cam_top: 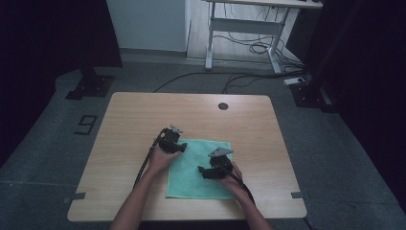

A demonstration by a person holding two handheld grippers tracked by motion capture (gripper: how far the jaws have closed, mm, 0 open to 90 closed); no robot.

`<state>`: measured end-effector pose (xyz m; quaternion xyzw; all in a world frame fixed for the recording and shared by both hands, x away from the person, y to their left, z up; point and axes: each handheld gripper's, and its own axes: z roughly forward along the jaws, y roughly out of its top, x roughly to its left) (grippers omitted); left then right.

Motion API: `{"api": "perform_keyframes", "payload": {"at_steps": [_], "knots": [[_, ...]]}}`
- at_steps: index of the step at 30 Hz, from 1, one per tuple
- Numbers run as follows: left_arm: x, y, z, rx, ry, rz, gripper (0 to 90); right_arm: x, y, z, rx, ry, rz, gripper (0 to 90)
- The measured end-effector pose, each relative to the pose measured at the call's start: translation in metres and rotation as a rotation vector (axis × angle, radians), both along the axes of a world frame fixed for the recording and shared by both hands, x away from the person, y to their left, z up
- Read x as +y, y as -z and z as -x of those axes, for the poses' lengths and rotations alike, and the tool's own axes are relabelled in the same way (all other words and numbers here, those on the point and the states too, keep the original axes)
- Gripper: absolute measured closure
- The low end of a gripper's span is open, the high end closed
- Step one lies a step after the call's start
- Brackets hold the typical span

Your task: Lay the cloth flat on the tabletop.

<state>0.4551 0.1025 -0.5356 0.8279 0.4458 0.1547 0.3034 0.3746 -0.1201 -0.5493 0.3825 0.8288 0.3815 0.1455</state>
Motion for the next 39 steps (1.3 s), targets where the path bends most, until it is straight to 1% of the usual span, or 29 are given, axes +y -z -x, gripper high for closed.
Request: {"api": "perform_keyframes", "payload": {"at_steps": [2,3,4,10,11,12,13,14,15,16,17,18,20,21,22,23,24,25,27,28,30,31,32,33,34,35,36,37,39], "knots": [[0.000,0.000,0.000,-0.002,-0.001,0.002,50.4,-0.007,0.002,-0.002,0.001,0.004,-0.047,29.4],[0.000,0.000,0.000,-0.003,-0.001,0.004,50.4,-0.008,0.002,-0.003,0.004,0.008,-0.049,29.4],[0.000,0.000,0.000,-0.003,0.000,0.005,50.5,-0.011,0.002,-0.002,-0.009,0.014,-0.025,29.4],[0.000,0.000,0.000,0.002,-0.008,0.006,50.5,-0.028,0.003,-0.001,-0.006,0.066,-0.053,29.0],[-0.001,-0.001,0.000,0.016,-0.020,0.007,50.2,-0.029,0.003,0.000,-0.003,0.065,-0.057,28.9],[-0.002,-0.004,0.000,0.040,-0.026,0.012,50.0,-0.030,0.003,0.002,-0.002,0.067,-0.062,28.7],[-0.003,-0.007,0.002,0.033,-0.032,0.014,50.0,-0.029,0.003,0.004,-0.001,0.069,-0.058,28.5],[-0.003,-0.012,0.005,0.001,-0.034,0.010,49.9,-0.028,0.003,0.007,-0.006,0.070,-0.049,28.1],[-0.003,-0.019,0.010,-0.024,-0.034,0.026,50.4,-0.026,0.003,0.011,-0.010,0.066,-0.039,27.5],[-0.003,-0.025,0.015,-0.034,-0.023,0.052,50.7,-0.024,0.003,0.014,-0.009,0.064,-0.034,26.5],[-0.003,-0.031,0.022,-0.042,-0.007,0.054,50.6,-0.023,0.003,0.016,-0.010,0.053,-0.035,26.1],[-0.003,-0.033,0.026,-0.042,-0.002,0.051,50.5,-0.024,0.003,0.018,-0.006,0.048,-0.038,25.8],[-0.003,-0.037,0.039,-0.034,0.022,0.064,49.9,-0.026,0.003,0.017,0.011,0.050,-0.068,25.7],[-0.004,-0.037,0.049,-0.029,0.044,0.075,49.8,-0.027,0.002,0.016,0.025,0.048,-0.086,25.9],[-0.006,-0.036,0.055,-0.027,0.056,0.081,49.5,-0.030,0.001,0.014,0.040,0.045,-0.102,26.3],[-0.007,-0.033,0.065,-0.017,0.081,0.092,49.2,-0.032,0.000,0.013,0.041,0.046,-0.104,26.6],[-0.008,-0.030,0.072,-0.010,0.095,0.099,48.6,-0.036,-0.004,0.012,0.025,0.059,-0.101,27.8],[-0.010,-0.025,0.084,0.003,0.108,0.112,48.4,-0.039,-0.006,0.010,0.013,0.071,-0.102,28.7],[-0.011,-0.016,0.096,0.013,0.127,0.123,48.1,-0.051,-0.013,0.004,-0.003,0.099,-0.117,31.1],[-0.012,-0.011,0.101,0.023,0.135,0.126,47.9,-0.053,-0.015,0.001,-0.014,0.110,-0.109,32.0],[-0.014,-0.003,0.109,0.027,0.148,0.114,47.5,-0.059,-0.018,-0.008,-0.034,0.134,-0.076,33.8],[-0.016,0.002,0.112,0.021,0.151,0.093,47.4,-0.061,-0.019,-0.012,-0.037,0.146,-0.064,34.5],[-0.016,0.003,0.115,0.007,0.155,0.083,47.1,-0.064,-0.020,-0.019,-0.049,0.170,-0.048,36.6],[-0.016,0.004,0.117,-0.005,0.154,0.074,47.1,-0.066,-0.021,-0.024,-0.051,0.180,-0.042,37.1],[-0.016,0.004,0.118,-0.010,0.154,0.068,47.1,-0.069,-0.021,-0.031,-0.047,0.187,-0.022,37.7],[-0.016,0.004,0.120,-0.021,0.157,0.050,47.1,-0.070,-0.020,-0.036,-0.045,0.194,-0.008,38.2],[-0.016,0.005,0.122,-0.030,0.162,0.038,46.8,-0.071,-0.018,-0.043,-0.037,0.208,0.020,39.2],[-0.016,0.005,0.123,-0.034,0.166,0.034,46.3,-0.072,-0.016,-0.048,-0.032,0.212,0.037,40.3],[-0.016,0.005,0.124,-0.037,0.169,0.030,45.6,-0.073,-0.011,-0.055,-0.021,0.217,0.052,42.8]]}}
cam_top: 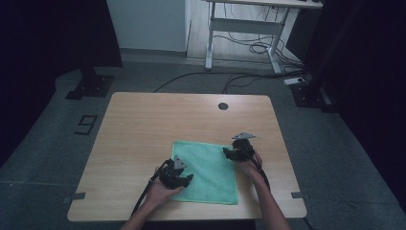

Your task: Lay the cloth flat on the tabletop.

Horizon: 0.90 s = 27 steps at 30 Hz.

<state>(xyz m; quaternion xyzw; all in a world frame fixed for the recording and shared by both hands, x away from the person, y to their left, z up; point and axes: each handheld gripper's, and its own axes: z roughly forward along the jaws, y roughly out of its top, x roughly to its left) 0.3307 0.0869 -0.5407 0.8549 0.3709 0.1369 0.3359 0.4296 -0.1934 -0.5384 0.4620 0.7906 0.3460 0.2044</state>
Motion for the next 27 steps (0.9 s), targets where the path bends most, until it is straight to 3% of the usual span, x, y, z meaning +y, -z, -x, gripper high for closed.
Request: {"api": "perform_keyframes", "payload": {"at_steps": [2,8,13,17,19,22,23,27], "knots": [[0.001,0.001,0.001,-0.007,0.004,0.008,45.3,0.001,0.006,-0.004,0.014,-0.002,0.036,46.1],[0.003,0.002,0.002,-0.016,0.007,0.017,45.1,0.002,0.007,-0.008,0.001,-0.025,0.019,64.2],[0.005,0.003,0.004,-0.020,0.014,0.030,45.2,-0.006,0.008,-0.015,0.019,-0.024,-0.025,62.5],[0.005,0.004,0.004,-0.025,0.017,0.028,44.4,-0.008,0.004,-0.013,0.003,0.015,-0.019,54.6],[0.005,0.004,0.004,-0.028,0.016,0.028,44.3,-0.011,-0.004,-0.003,-0.019,0.018,-0.098,54.6],[0.004,0.005,0.005,-0.032,0.009,0.030,44.1,-0.009,-0.014,0.023,-0.071,-0.023,-0.141,57.3],[0.004,0.005,0.006,-0.033,0.005,0.031,44.0,-0.006,-0.015,0.039,-0.066,-0.064,-0.156,57.2],[0.004,0.005,0.006,-0.037,0.007,0.033,44.0,0.004,-0.013,0.082,-0.034,-0.137,-0.124,55.2]]}}
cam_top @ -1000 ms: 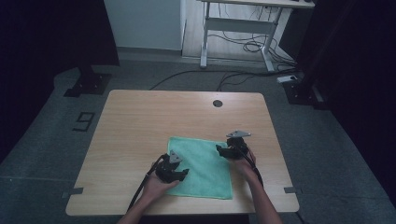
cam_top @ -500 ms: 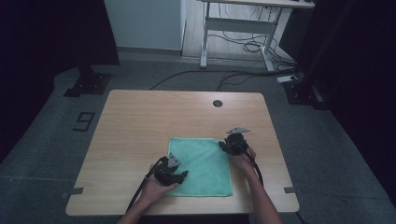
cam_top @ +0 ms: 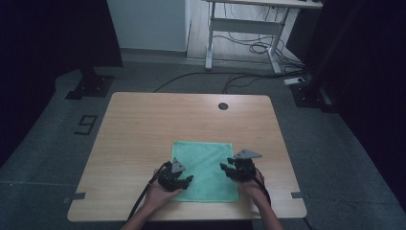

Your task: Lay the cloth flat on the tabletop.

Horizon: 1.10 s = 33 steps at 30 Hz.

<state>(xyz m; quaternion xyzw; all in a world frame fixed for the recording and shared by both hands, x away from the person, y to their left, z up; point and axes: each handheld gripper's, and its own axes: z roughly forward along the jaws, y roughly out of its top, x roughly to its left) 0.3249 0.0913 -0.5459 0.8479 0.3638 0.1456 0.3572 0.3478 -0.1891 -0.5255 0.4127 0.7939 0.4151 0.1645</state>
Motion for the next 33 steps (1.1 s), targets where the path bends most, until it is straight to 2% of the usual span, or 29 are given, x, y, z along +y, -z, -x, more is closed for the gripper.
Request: {"api": "perform_keyframes", "payload": {"at_steps": [2,4,8,9,12,18,22,26,30,33], "knots": [[0.000,0.000,0.000,0.001,0.003,-0.001,44.0,0.008,0.006,0.019,0.020,-0.027,0.031,52.7],[0.000,0.000,0.000,0.002,0.003,-0.002,44.0,0.014,0.011,0.032,0.018,-0.056,0.058,50.7],[0.001,0.000,-0.001,0.007,0.007,0.002,44.1,0.018,0.023,0.055,0.025,-0.100,0.084,49.1],[0.001,-0.001,-0.001,0.008,0.008,0.002,44.1,0.017,0.025,0.061,-0.002,-0.094,0.094,49.1],[0.001,-0.001,-0.001,0.008,0.009,0.003,44.1,0.013,0.026,0.069,-0.011,-0.100,0.093,48.5],[0.001,0.000,0.000,0.003,0.004,0.002,44.1,-0.003,0.030,0.083,-0.032,-0.095,0.064,48.4],[0.002,-0.001,0.000,0.015,0.009,0.004,44.1,-0.009,0.029,0.086,-0.024,-0.101,0.060,49.5],[0.006,-0.002,-0.002,0.039,0.012,0.034,44.4,-0.011,0.029,0.085,-0.015,-0.100,0.053,50.0],[0.004,-0.001,0.003,0.012,0.007,0.006,44.2,-0.011,0.028,0.082,0.002,-0.096,0.032,50.0],[0.005,-0.002,0.005,0.018,0.016,0.002,44.1,-0.009,0.028,0.082,0.007,-0.092,0.033,48.9]]}}
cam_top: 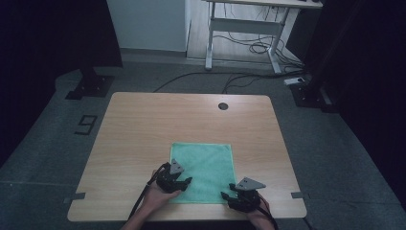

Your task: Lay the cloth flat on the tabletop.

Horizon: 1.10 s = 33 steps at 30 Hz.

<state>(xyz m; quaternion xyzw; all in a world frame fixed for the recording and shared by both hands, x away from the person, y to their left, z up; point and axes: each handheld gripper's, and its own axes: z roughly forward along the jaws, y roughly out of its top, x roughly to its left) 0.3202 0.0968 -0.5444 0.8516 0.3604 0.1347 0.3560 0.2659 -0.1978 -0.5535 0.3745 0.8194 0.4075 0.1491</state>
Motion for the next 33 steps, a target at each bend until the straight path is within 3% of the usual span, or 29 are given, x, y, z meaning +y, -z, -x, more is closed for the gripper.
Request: {"api": "perform_keyframes", "payload": {"at_steps": [9,12,17,23,27,33], "knots": [[0.006,-0.001,-0.002,0.034,0.019,0.034,41.2,0.005,0.000,0.004,-0.011,-0.010,0.009,46.4],[0.008,-0.006,-0.002,-0.005,0.001,0.032,40.3,0.005,-0.001,0.002,-0.011,-0.005,-0.005,44.4],[0.017,-0.020,-0.011,-0.018,-0.037,0.069,39.0,0.016,-0.017,-0.003,-0.051,-0.012,-0.065,42.3],[0.026,-0.029,-0.031,-0.033,-0.073,0.089,37.4,0.039,-0.025,-0.011,-0.060,-0.050,-0.083,39.1],[0.034,-0.029,-0.055,-0.012,-0.099,0.104,36.6,0.057,-0.029,-0.019,-0.065,-0.076,-0.097,37.8],[0.042,-0.029,-0.075,-0.005,-0.131,0.106,36.9,0.078,-0.030,-0.029,-0.058,-0.103,-0.114,36.9]]}}
